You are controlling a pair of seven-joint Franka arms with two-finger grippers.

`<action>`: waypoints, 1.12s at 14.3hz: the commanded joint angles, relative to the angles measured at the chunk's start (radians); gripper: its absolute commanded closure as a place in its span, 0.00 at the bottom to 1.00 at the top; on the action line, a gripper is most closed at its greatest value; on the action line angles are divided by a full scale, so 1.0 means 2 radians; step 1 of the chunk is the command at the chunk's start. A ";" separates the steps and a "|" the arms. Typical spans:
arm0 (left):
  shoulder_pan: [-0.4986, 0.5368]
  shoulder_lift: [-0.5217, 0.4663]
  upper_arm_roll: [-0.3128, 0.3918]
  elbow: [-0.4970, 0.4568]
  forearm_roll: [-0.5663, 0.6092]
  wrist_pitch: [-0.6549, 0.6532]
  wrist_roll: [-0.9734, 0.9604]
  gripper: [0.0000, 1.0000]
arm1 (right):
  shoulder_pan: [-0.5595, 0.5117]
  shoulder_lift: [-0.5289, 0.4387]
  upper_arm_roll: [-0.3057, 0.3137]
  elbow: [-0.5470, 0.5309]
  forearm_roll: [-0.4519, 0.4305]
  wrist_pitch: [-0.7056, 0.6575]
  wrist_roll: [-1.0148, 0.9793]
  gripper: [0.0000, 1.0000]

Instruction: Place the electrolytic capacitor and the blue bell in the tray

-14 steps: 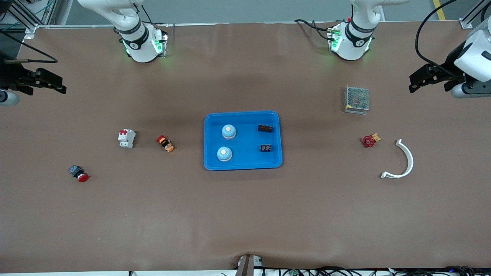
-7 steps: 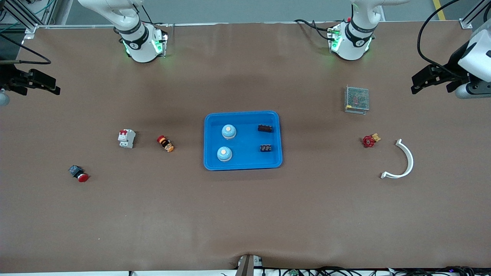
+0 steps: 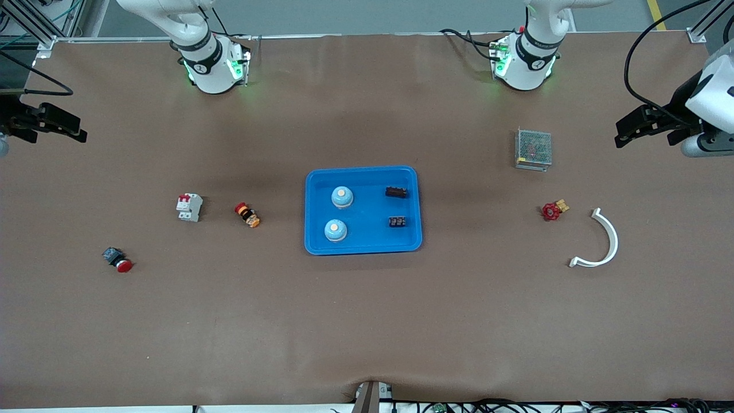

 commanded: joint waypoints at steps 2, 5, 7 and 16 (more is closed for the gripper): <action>0.002 0.003 0.000 0.009 0.002 -0.004 0.006 0.00 | -0.010 -0.007 0.010 0.002 -0.007 0.003 0.004 0.00; 0.001 0.003 0.000 0.008 0.002 -0.003 0.005 0.00 | -0.010 -0.009 0.009 0.007 -0.007 0.011 0.004 0.00; 0.002 0.003 -0.001 0.008 0.002 -0.003 0.005 0.00 | -0.011 -0.010 0.009 0.010 -0.007 0.015 0.004 0.00; 0.000 0.001 -0.004 0.005 0.016 -0.002 0.004 0.00 | -0.013 -0.013 0.009 0.010 -0.007 0.022 0.004 0.00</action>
